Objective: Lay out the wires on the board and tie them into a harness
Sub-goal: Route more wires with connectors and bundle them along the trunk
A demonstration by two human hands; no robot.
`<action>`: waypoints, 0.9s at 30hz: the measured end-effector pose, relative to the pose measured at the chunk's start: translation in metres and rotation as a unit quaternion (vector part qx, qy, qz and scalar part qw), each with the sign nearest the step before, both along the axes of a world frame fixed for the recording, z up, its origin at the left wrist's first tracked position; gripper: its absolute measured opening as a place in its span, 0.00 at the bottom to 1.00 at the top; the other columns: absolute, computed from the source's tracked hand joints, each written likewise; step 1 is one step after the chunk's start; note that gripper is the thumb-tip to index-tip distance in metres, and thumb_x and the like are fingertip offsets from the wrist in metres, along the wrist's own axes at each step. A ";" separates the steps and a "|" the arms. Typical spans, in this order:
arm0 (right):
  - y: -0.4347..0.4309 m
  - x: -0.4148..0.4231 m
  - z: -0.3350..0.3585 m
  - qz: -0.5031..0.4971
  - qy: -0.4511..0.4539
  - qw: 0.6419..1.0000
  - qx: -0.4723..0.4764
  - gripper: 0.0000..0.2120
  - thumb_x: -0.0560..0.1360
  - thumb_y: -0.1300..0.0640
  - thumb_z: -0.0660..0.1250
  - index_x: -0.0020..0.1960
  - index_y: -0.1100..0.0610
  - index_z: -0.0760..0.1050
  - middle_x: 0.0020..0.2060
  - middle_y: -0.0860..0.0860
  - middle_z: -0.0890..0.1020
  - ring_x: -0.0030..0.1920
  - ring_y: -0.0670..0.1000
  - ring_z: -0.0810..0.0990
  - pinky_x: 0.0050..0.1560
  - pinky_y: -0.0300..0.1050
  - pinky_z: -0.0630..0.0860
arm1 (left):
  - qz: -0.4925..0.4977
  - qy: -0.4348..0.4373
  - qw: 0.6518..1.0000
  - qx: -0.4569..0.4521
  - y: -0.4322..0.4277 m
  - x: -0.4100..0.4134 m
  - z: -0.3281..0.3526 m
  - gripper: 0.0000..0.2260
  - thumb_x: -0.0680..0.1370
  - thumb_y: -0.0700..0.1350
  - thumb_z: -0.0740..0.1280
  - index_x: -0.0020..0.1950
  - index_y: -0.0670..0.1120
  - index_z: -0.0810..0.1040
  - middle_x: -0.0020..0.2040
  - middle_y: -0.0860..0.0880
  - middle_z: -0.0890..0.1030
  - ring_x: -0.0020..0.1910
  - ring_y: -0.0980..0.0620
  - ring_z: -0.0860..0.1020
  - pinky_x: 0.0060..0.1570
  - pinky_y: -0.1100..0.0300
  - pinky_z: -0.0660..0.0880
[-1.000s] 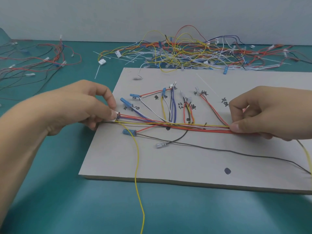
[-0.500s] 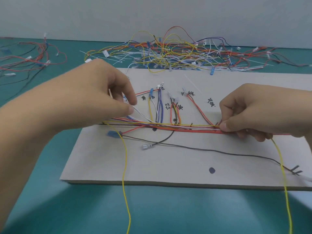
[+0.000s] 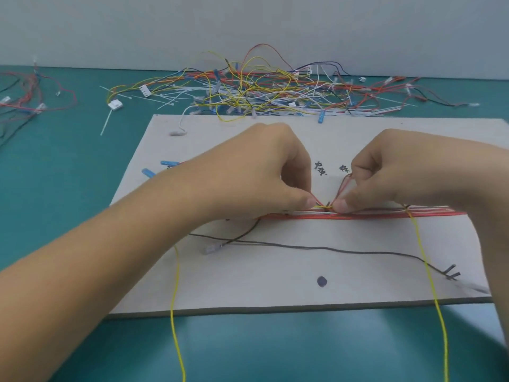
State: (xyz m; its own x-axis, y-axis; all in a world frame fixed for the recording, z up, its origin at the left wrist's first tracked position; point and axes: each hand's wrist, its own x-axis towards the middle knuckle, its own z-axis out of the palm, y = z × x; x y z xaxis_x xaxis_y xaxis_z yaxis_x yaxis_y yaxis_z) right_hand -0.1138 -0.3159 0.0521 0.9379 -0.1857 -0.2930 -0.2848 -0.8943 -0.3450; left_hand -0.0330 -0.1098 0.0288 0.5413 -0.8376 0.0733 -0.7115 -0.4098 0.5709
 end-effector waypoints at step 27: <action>-0.020 0.011 -0.004 -0.058 -0.032 0.855 0.514 0.14 0.66 0.67 0.71 0.51 0.67 0.83 0.45 0.66 0.86 0.43 0.59 0.88 0.43 0.44 0.84 | 0.043 -0.116 0.992 -0.008 -0.019 -0.031 -0.020 0.04 0.78 0.50 0.68 0.44 0.54 0.81 0.42 0.56 0.81 0.49 0.52 0.76 0.56 0.49 0.71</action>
